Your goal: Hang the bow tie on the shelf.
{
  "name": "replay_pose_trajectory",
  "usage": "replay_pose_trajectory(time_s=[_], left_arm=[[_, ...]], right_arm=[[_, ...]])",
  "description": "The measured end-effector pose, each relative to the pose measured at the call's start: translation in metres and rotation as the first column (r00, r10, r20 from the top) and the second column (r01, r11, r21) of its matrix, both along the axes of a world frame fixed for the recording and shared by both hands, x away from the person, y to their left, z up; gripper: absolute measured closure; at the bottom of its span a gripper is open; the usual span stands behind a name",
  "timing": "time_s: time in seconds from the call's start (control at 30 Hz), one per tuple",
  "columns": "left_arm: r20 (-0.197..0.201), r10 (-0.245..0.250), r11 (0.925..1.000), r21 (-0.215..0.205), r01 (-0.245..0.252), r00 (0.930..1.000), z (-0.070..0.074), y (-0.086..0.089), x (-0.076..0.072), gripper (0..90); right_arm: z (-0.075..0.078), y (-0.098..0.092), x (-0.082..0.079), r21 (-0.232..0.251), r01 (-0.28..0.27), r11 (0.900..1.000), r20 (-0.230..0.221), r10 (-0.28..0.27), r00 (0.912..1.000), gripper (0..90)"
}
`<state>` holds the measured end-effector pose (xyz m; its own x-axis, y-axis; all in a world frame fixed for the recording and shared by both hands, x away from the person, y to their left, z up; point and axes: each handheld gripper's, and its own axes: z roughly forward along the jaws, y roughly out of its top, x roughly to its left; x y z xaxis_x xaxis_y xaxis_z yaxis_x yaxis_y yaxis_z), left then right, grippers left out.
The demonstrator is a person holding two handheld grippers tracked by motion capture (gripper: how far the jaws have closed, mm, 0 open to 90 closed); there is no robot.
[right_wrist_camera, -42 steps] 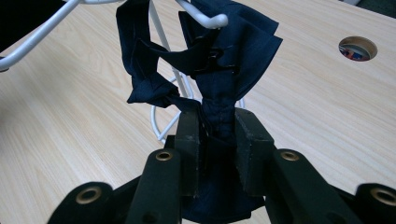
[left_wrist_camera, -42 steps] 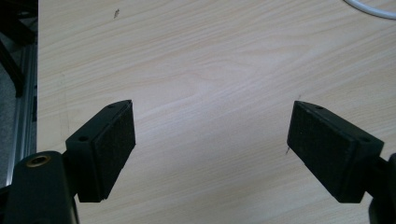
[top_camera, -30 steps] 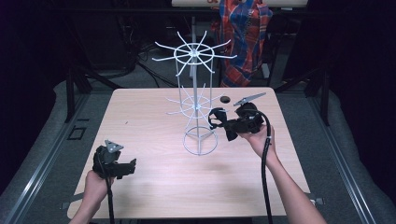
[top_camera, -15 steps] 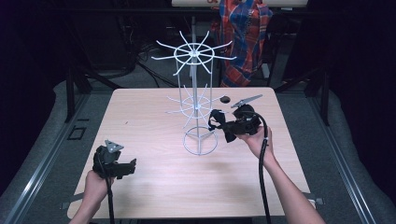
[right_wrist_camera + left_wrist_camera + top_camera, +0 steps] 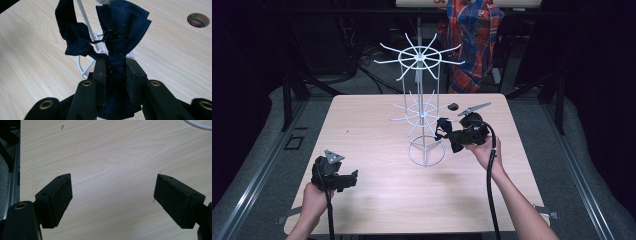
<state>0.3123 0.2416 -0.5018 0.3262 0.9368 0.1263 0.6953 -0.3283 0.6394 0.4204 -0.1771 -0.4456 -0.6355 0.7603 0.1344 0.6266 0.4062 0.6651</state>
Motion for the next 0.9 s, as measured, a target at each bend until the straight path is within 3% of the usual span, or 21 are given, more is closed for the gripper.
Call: replay_pose_trajectory(time_s=[0.37, 0.9], left_arm=[[-0.001, 0.001, 1.0000, 0.000, -0.001, 1.0000, -0.0001, 0.0000, 0.0001, 15.5], [-0.003, -0.001, 1.0000, -0.002, 0.001, 1.0000, -0.0002, 0.0000, 0.0002, 15.6]], right_arm=[[-0.0006, 0.0043, 0.0018, 0.020, -0.018, 1.000, 0.010, 0.017, 0.9998, 71.9], [-0.0066, 0.0063, 0.0027, 0.002, -0.009, 1.000, 0.003, 0.009, 1.0000, 68.9]])
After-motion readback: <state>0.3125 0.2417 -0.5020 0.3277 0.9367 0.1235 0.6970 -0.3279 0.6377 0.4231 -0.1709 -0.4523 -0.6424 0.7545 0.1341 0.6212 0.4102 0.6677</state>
